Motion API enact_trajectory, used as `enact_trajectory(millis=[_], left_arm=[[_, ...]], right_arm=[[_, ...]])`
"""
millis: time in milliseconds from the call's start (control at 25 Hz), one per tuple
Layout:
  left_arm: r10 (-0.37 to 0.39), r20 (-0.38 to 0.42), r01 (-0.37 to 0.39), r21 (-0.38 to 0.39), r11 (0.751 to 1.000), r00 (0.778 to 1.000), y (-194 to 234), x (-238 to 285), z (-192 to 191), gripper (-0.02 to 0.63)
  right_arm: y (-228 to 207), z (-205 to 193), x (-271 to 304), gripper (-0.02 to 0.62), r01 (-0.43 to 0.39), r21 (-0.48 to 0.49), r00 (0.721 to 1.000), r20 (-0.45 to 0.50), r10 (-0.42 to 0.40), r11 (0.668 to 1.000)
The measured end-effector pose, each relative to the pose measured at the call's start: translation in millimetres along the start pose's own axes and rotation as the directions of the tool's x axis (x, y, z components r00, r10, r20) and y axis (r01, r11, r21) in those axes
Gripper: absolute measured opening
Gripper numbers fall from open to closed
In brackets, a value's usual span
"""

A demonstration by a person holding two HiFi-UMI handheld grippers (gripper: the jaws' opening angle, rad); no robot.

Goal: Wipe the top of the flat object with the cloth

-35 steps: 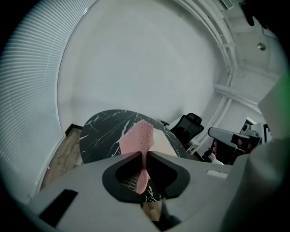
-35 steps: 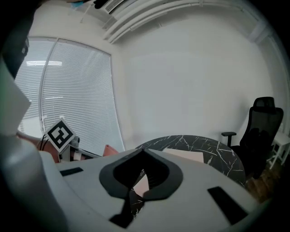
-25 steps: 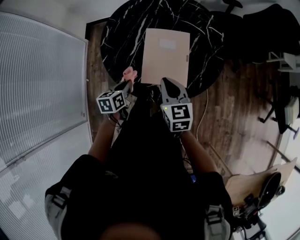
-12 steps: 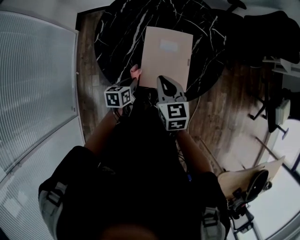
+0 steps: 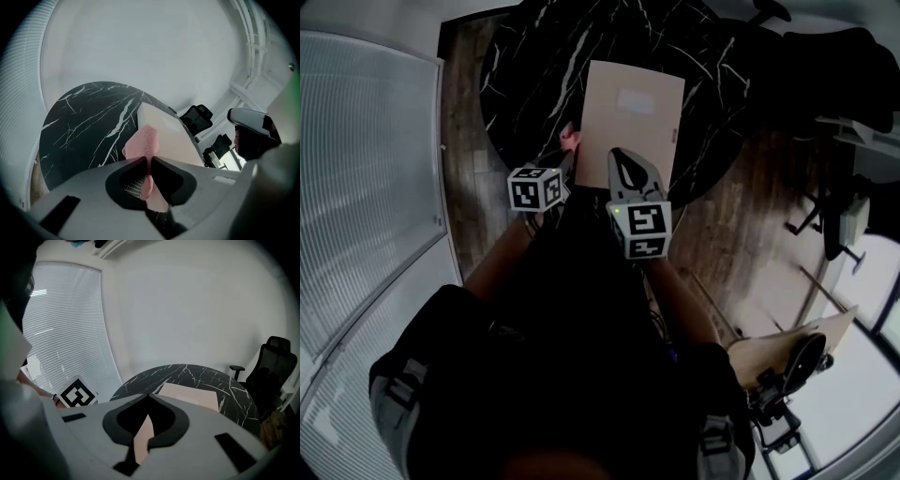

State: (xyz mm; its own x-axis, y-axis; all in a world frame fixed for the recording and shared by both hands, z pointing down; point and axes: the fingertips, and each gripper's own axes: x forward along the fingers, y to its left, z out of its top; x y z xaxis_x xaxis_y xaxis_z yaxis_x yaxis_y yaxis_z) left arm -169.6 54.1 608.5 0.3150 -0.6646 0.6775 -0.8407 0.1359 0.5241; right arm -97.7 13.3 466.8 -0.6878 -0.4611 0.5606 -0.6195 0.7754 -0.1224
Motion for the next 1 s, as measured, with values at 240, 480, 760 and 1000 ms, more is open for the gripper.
enact_trajectory(millis=[240, 480, 760, 1000], left_arm=[[-0.014, -0.014, 0.014, 0.005, 1.000, 1.000, 7.7, 10.3, 20.9, 0.029], [-0.045, -0.029, 0.045, 0.026, 0.999, 0.999, 9.5, 29.4, 42.3, 0.029], [-0.089, -0.057, 0.093, 0.071, 0.993, 0.994, 3.0, 50.9, 66.1, 0.029], [-0.101, -0.072, 0.109, 0.110, 0.988, 0.992, 3.1, 67.5, 90.8, 0.029]], right_arm=[[-3.7, 5.1, 14.6, -0.005, 0.020, 0.019, 1.000, -0.021, -0.019, 1.000], [-12.9, 4.4, 28.1, -0.005, 0.061, 0.047, 0.997, -0.045, -0.059, 0.997], [-22.7, 2.6, 34.0, -0.005, 0.116, 0.088, 0.992, -0.065, -0.111, 0.989], [-37.4, 2.2, 37.1, -0.005, 0.172, 0.127, 0.984, -0.078, -0.163, 0.977]])
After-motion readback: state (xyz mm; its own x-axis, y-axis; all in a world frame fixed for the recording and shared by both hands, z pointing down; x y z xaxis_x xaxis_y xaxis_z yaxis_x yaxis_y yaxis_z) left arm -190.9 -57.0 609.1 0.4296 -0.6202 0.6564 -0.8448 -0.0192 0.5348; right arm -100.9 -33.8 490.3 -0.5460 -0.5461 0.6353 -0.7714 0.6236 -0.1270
